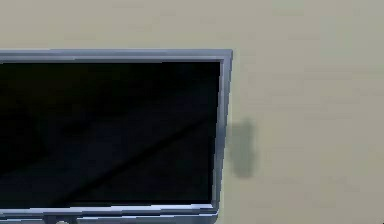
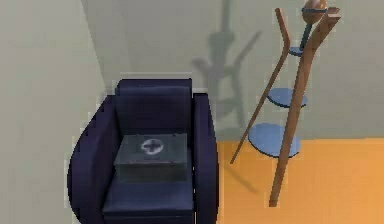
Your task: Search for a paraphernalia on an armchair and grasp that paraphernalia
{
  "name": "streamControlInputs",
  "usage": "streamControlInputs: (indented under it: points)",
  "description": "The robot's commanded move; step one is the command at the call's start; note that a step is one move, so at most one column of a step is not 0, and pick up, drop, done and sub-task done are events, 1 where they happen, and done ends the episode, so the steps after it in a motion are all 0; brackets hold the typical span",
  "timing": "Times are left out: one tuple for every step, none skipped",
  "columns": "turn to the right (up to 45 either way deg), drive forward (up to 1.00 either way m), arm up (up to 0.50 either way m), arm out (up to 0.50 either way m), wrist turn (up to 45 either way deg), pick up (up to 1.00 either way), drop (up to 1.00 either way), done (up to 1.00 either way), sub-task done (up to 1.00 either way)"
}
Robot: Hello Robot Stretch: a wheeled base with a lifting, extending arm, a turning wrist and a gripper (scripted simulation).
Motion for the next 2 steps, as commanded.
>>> streamControlInputs:
  points:
    - [-9.0, 0.00, 0.00, 0.00, 0.0, 0.00, 0.00, 0.00, 0.00]
    - [45.0, 0.00, 0.00, 0.00, 0.0, 0.00, 0.00, 0.00, 0.00]
